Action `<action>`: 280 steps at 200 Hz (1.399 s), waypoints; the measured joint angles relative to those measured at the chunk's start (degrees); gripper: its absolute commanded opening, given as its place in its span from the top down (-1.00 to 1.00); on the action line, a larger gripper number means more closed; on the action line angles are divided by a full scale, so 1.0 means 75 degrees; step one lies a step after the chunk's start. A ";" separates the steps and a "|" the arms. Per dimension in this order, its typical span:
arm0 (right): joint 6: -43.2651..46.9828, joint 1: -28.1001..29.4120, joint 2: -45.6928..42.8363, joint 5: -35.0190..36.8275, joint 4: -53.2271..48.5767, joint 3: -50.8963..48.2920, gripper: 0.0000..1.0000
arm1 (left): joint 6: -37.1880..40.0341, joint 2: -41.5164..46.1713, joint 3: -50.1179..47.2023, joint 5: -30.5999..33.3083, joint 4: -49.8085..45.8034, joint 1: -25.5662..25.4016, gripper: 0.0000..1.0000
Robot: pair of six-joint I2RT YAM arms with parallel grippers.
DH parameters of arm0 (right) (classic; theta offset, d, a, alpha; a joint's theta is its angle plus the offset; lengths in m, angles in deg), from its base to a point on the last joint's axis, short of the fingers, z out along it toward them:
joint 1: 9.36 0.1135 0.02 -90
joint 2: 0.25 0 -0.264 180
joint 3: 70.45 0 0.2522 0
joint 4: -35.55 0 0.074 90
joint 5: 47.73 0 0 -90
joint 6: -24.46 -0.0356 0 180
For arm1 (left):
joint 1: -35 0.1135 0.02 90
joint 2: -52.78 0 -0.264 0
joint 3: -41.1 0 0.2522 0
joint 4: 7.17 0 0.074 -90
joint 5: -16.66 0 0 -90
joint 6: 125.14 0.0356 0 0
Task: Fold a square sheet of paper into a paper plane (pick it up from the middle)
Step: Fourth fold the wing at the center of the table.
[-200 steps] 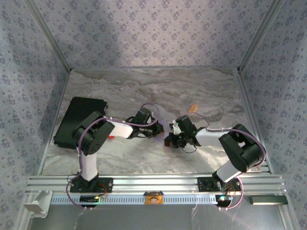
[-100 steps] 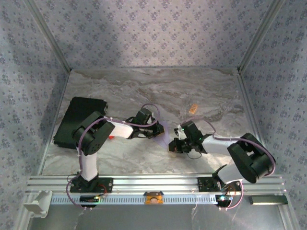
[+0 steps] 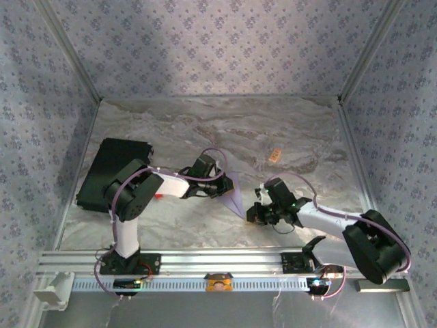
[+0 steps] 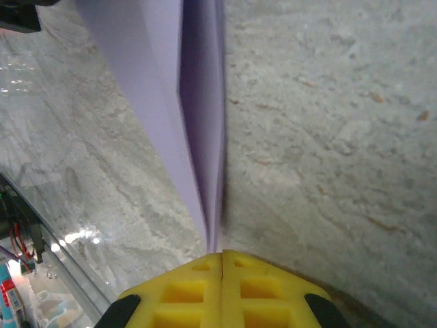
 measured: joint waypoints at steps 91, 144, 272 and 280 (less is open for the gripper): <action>0.0166 -0.0035 0.2011 -0.0064 0.0175 0.2127 0.91 | 0.0000 -0.0026 0.0003 -0.0009 0.0041 0.0000 0.79; 0.0166 -0.0020 0.2885 -0.0035 0.0388 0.2398 0.93 | 0.0000 -0.0041 0.0003 -0.0055 0.0082 0.0000 0.79; 0.0131 -0.0073 0.2194 -0.0172 0.1309 0.0976 0.89 | 0.0000 -0.0050 0.0003 -0.0090 0.0082 0.0006 0.80; 0.0131 -0.0073 0.2057 -0.0166 0.1236 0.0871 0.89 | 0.0000 -0.0050 0.0003 -0.0090 0.0082 0.0006 0.80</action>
